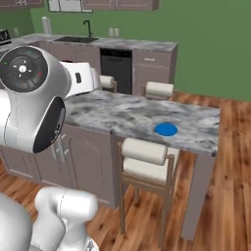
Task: Pick the cup of tea, navigate to the dining table, and place it on the saucer.
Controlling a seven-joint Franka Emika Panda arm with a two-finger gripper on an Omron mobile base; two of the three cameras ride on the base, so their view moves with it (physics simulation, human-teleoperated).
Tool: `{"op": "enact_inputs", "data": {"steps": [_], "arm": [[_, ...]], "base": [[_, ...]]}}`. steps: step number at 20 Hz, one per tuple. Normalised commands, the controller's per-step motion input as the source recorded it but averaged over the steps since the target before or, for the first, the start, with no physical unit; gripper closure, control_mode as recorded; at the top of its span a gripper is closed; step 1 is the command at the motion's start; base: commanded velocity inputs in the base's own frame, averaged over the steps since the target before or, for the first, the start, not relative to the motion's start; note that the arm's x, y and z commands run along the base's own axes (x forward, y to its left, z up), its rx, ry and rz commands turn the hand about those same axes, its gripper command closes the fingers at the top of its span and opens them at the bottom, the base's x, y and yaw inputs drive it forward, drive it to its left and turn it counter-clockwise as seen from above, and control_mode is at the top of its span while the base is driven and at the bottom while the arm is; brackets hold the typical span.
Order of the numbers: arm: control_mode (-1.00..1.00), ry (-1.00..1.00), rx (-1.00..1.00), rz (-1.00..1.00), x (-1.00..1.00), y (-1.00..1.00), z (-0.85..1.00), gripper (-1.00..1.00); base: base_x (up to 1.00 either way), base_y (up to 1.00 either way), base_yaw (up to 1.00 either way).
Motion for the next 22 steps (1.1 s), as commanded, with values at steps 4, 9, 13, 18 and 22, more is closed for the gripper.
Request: {"op": "enact_inputs", "data": {"steps": [4, 9, 13, 18, 22], "arm": [[1.0, 0.0, 0.0, 0.0, 0.0, 0.0, 0.0, 1.0], [1.0, 0.0, 0.0, 0.0, 0.0, 0.0, 0.0, 1.0], [1.0, 0.0, 0.0, 0.0, 0.0, 0.0, 0.0, 1.0], [1.0, 0.0, 0.0, 0.0, 0.0, 0.0, 0.0, 1.0], [1.0, 0.0, 0.0, 0.0, 0.0, 0.0, 0.0, 1.0]], "base": [[0.42, -0.29, 0.0], [0.43, -0.38, 0.0], [0.51, -0.54, -0.02], [0.54, -0.56, -0.12], [0.53, -0.38, -0.16]]}}
